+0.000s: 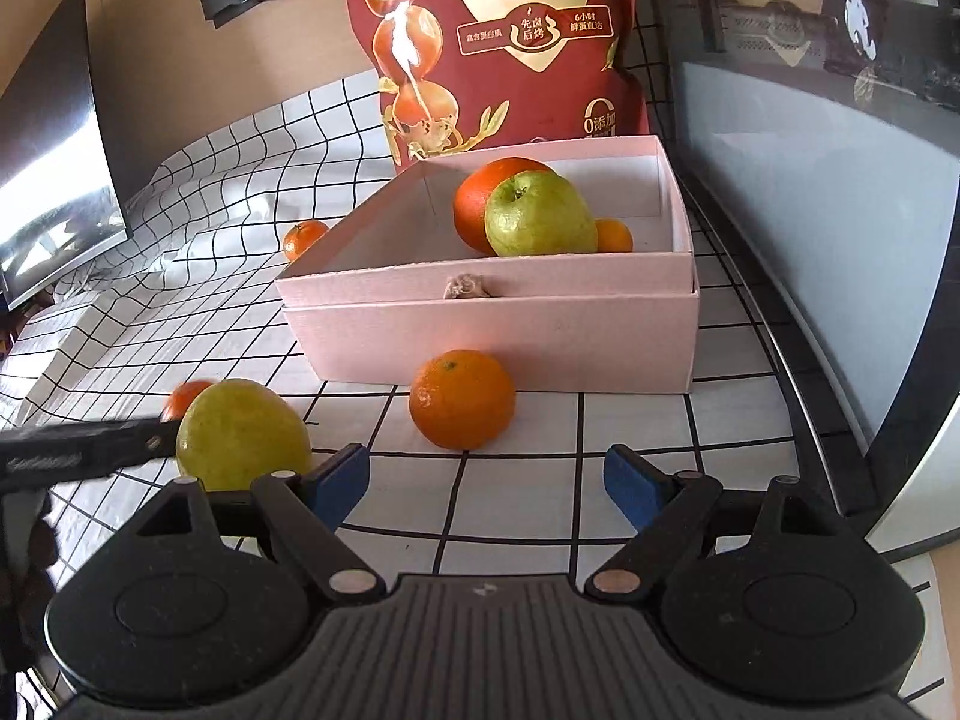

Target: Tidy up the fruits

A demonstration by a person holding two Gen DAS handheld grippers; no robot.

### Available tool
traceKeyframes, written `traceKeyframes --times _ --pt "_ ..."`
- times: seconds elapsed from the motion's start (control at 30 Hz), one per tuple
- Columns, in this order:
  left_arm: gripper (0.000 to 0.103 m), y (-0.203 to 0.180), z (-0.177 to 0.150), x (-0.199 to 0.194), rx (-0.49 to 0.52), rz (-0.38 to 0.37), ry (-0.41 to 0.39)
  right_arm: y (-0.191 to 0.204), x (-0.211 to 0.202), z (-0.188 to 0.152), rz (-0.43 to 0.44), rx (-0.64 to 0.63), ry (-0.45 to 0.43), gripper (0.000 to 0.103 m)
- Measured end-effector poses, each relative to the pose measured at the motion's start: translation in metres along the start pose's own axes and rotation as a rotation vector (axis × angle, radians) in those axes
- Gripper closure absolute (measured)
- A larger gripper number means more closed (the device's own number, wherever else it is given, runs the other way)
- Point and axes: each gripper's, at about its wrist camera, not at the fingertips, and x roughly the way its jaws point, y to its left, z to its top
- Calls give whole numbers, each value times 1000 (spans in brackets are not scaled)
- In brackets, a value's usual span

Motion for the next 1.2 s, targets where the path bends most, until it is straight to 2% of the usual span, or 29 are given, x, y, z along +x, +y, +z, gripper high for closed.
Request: traceKeyframes --times 0.1,0.13,0.23,0.37,0.5,0.6,0.93,1.1,1.2 --pt "57 4 -6 -12 22 60 -14 1 0 0 0 -1 2 17" --pt "53 5 -7 -15 34 74 -28 1 1 0 -2 -2 2 17" --pt "53 6 -8 -25 58 99 -56 2 1 -1 -10 -7 2 17" --pt "51 1 -9 -35 137 145 -80 4 2 -1 -16 -13 6 16" --pt "54 -7 -13 -31 189 152 -66 5 3 0 -17 -23 11 14" --pt "52 -12 -13 -20 214 193 -43 5 3 0 -16 -24 11 14" --pt "53 -8 -3 -2 150 206 -21 11 10 3 12 -85 68 0" --pt "53 -16 -6 -2 146 260 -38 24 12 0 -37 -172 112 0" --pt "53 -18 -7 -2 152 268 -42 33 13 -3 -79 -219 126 0"
